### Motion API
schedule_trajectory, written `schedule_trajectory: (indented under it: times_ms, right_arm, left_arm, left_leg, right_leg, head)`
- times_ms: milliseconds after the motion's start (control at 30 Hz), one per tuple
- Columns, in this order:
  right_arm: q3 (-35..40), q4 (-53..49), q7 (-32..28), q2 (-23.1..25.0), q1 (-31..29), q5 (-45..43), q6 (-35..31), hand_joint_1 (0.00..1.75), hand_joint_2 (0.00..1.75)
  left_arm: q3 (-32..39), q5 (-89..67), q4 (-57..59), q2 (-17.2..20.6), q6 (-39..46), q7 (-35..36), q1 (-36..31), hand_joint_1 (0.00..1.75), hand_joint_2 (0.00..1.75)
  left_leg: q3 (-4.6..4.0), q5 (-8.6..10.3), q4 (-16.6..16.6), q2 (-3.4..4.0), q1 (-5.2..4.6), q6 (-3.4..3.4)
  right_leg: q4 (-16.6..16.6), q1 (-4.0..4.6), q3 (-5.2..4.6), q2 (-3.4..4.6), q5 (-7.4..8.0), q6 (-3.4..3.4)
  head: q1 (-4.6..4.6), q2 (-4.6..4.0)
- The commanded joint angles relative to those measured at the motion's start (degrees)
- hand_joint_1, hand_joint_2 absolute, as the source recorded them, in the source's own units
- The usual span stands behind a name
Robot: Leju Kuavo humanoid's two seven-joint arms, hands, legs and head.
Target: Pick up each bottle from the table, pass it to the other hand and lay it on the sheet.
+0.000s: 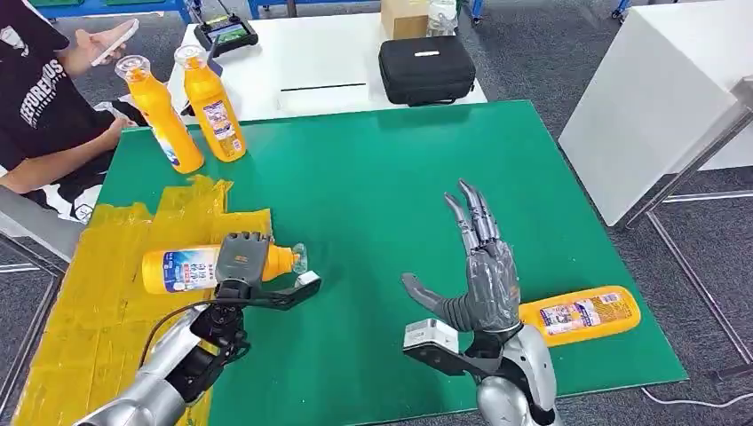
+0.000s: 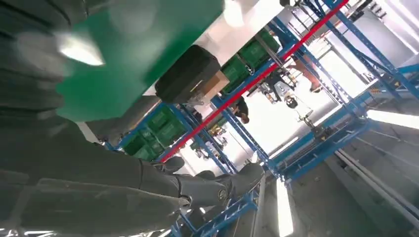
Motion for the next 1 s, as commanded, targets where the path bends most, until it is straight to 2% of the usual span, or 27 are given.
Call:
schedule_trajectory:
  times_ms: [33, 200, 233, 267, 500, 533, 567, 700, 1000]
  right_arm:
    - [-0.5, 0.5, 0.2, -0.1, -0.5, -0.3, 0.4, 0.0, 1.75]
    - [-0.6, 0.4, 0.3, 0.0, -0.5, -0.3, 0.6, 0.0, 1.75]
    - [-0.7, 0.2, 0.4, 0.0, -0.4, -0.3, 0.7, 0.0, 1.75]
    - [-0.8, -0.2, 0.6, 0.0, -0.2, -0.2, 1.1, 0.0, 1.75]
    - [-1.1, -0.2, 1.3, -0.1, -0.4, 0.4, 2.6, 0.0, 1.75]
    - [-1.1, -0.2, 1.5, -0.2, -0.5, 0.5, 2.8, 0.0, 1.75]
    - [-1.1, -0.2, 1.7, -0.3, -0.5, 0.9, 3.2, 0.0, 1.75]
    - [-1.5, -1.1, 3.1, -1.0, -0.5, 3.1, 4.8, 0.0, 1.75]
    - [-2.6, -4.4, 6.5, -4.6, 0.0, 13.4, 8.6, 0.0, 1.75]
  left_arm:
    - [1.1, -0.1, 6.5, 0.3, -0.3, 0.2, -1.4, 1.75, 1.75]
    - [1.5, -0.1, 6.0, 0.2, 0.8, 1.1, -1.1, 1.75, 1.75]
    - [2.2, -0.1, 5.5, 0.1, 1.9, 1.6, -0.8, 1.26, 1.75]
    - [1.8, -0.1, 4.8, 0.4, 3.2, 3.1, -0.7, 0.0, 1.75]
    - [3.9, -0.1, 0.0, 0.8, 6.8, 6.8, 0.6, 0.0, 1.75]
    - [4.2, -0.1, -0.4, 0.8, 7.2, 6.9, 0.8, 0.0, 1.75]
    - [4.8, -0.1, -1.1, 0.7, 8.1, 6.9, 1.3, 0.0, 1.75]
    - [6.1, -0.1, -4.6, 0.6, 11.0, 6.9, 3.1, 0.0, 1.75]
    - [14.9, -0.1, -15.3, -3.4, 16.4, -1.5, 8.6, 0.0, 1.75]
  left_leg:
    - [0.37, -0.15, 0.0, 0.11, 0.04, -0.09]
    - [0.37, -0.08, 0.0, 0.11, 0.04, -0.13]
    - [0.3, -0.04, 0.0, 0.09, 0.02, -0.12]
    - [0.36, -0.08, 0.0, 0.11, 0.04, -0.13]
    - [0.44, -0.17, 0.0, 0.11, 0.08, -0.17]
    - [0.24, -0.03, 0.0, 0.07, 0.05, -0.13]
    - [0.51, -0.23, 0.1, 0.1, 0.1, -0.18]
    - [0.12, 0.01, 0.0, 0.06, 0.02, -0.11]
    - [0.16, -0.08, 0.0, 0.01, 0.03, -0.12]
  right_leg:
    - [0.0, 0.05, 0.35, 0.09, -0.11, -0.08]
    - [0.0, 0.04, 0.32, 0.09, -0.05, -0.11]
    - [0.0, 0.02, 0.25, 0.08, -0.01, -0.1]
    - [0.0, 0.04, 0.31, 0.09, -0.04, -0.11]
    - [0.0, 0.08, 0.39, 0.09, -0.13, -0.14]
    - [0.0, 0.03, 0.2, 0.06, -0.02, -0.11]
    - [0.0, 0.09, 0.48, 0.08, -0.2, -0.15]
    - [0.0, 0.01, 0.1, 0.05, 0.01, -0.08]
    - [0.0, 0.03, 0.17, 0.0, -0.08, -0.08]
  head:
    - [-0.02, 0.0]
    - [0.0, 0.0]
    - [-0.02, 0.0]
    - [0.0, 0.0]
    - [0.0, 0.0]
    - [0.0, 0.0]
    - [0.0, 0.0]
    - [0.0, 0.0]
    - [-0.02, 0.0]
